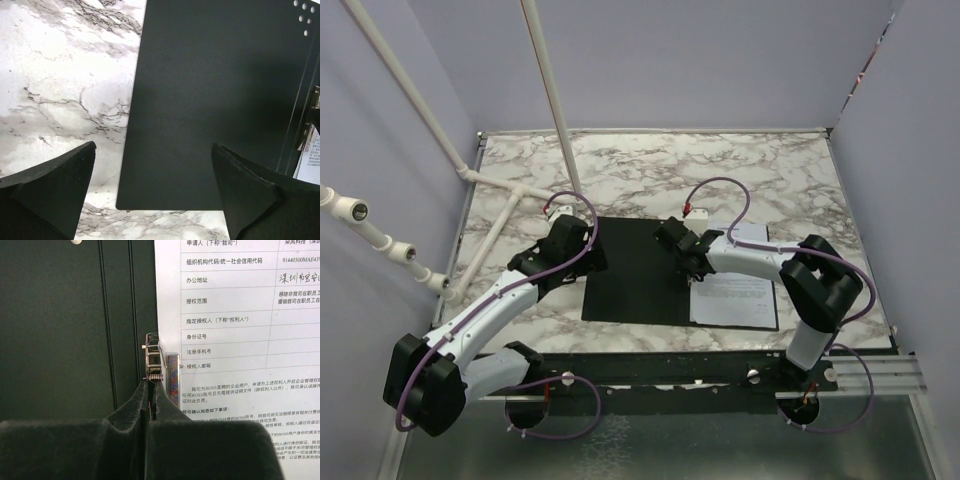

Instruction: Put the files into the folder

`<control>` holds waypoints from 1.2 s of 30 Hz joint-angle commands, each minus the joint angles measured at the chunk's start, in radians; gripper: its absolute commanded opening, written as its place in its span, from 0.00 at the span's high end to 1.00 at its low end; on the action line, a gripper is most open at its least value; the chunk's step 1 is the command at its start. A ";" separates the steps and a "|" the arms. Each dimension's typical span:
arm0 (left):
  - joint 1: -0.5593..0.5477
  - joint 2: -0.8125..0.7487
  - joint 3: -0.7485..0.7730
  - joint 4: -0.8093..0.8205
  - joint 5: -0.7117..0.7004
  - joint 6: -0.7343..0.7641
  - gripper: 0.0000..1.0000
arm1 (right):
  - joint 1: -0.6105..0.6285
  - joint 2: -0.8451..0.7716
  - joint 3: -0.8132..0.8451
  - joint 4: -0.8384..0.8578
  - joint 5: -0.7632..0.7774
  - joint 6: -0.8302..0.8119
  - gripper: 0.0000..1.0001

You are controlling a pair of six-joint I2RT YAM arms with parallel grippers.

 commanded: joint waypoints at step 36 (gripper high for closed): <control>0.157 0.005 -0.029 0.199 0.440 0.013 0.01 | -0.010 -0.500 -0.024 -0.143 -0.114 -0.220 1.00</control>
